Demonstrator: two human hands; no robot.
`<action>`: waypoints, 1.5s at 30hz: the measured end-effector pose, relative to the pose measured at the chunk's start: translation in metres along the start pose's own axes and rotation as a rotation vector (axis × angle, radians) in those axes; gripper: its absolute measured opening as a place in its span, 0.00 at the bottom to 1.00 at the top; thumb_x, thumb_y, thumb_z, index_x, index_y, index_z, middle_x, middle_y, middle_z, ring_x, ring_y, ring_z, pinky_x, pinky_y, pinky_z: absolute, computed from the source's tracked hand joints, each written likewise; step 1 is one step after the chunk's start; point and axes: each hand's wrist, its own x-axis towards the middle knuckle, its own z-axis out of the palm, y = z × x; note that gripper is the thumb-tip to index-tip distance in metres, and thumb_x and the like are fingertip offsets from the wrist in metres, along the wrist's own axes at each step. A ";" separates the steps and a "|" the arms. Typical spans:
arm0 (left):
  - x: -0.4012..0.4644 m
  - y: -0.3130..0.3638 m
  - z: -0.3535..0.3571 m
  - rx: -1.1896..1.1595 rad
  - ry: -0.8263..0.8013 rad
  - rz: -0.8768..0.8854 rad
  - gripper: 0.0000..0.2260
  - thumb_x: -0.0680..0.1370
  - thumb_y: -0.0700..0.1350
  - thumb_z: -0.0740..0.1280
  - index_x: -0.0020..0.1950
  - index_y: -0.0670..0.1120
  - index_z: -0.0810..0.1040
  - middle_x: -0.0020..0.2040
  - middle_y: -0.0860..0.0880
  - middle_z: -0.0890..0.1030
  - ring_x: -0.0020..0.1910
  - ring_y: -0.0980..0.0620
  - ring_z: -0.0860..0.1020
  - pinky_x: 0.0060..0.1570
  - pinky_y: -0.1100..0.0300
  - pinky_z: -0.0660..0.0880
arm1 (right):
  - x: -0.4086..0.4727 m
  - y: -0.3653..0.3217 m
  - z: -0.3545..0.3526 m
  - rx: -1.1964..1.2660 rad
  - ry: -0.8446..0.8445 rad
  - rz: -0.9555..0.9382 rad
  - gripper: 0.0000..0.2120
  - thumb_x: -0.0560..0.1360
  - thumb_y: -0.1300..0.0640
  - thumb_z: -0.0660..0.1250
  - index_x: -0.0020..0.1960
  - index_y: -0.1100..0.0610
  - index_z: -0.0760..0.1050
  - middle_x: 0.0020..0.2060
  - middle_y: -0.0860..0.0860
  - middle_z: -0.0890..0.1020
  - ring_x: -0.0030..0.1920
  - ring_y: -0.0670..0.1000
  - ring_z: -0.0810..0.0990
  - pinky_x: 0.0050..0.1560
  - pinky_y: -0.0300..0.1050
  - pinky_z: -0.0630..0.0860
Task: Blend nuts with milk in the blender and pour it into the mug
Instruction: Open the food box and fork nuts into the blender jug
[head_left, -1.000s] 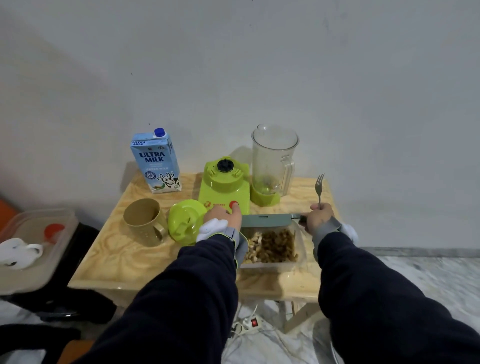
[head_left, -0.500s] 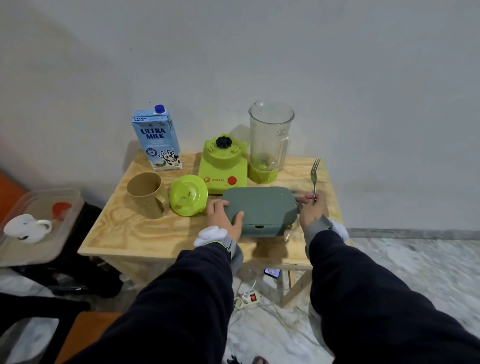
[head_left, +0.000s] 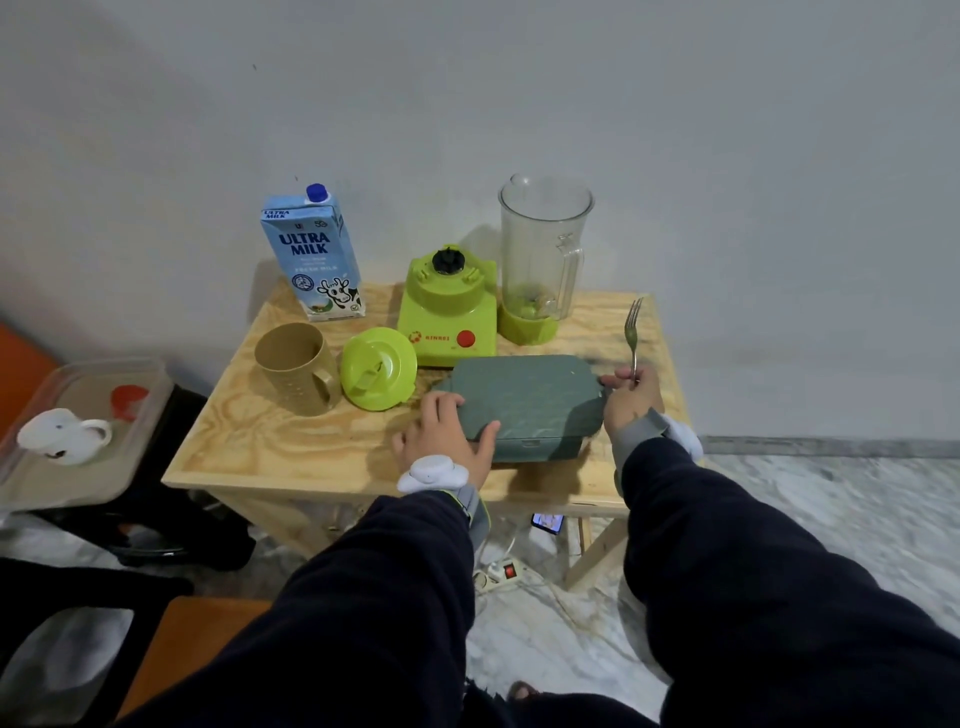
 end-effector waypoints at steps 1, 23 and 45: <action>0.000 0.001 0.000 0.018 0.013 -0.008 0.25 0.74 0.61 0.62 0.65 0.50 0.69 0.67 0.51 0.69 0.60 0.44 0.74 0.59 0.51 0.64 | 0.000 0.000 0.001 -0.012 0.004 -0.003 0.13 0.76 0.70 0.48 0.49 0.56 0.67 0.50 0.56 0.81 0.49 0.55 0.77 0.56 0.46 0.72; 0.035 0.022 -0.004 -0.195 -0.428 -0.094 0.51 0.69 0.59 0.72 0.79 0.46 0.42 0.78 0.42 0.52 0.76 0.43 0.56 0.73 0.49 0.58 | -0.009 0.007 0.013 -0.380 -0.141 -0.049 0.23 0.74 0.70 0.50 0.61 0.52 0.70 0.45 0.53 0.75 0.40 0.56 0.75 0.43 0.45 0.72; 0.082 0.053 0.006 0.396 -0.615 0.374 0.59 0.56 0.65 0.76 0.78 0.55 0.45 0.76 0.41 0.54 0.73 0.34 0.58 0.70 0.37 0.61 | -0.006 0.008 0.006 -0.350 -0.157 -0.135 0.20 0.80 0.64 0.49 0.63 0.50 0.74 0.52 0.56 0.80 0.45 0.55 0.78 0.44 0.42 0.73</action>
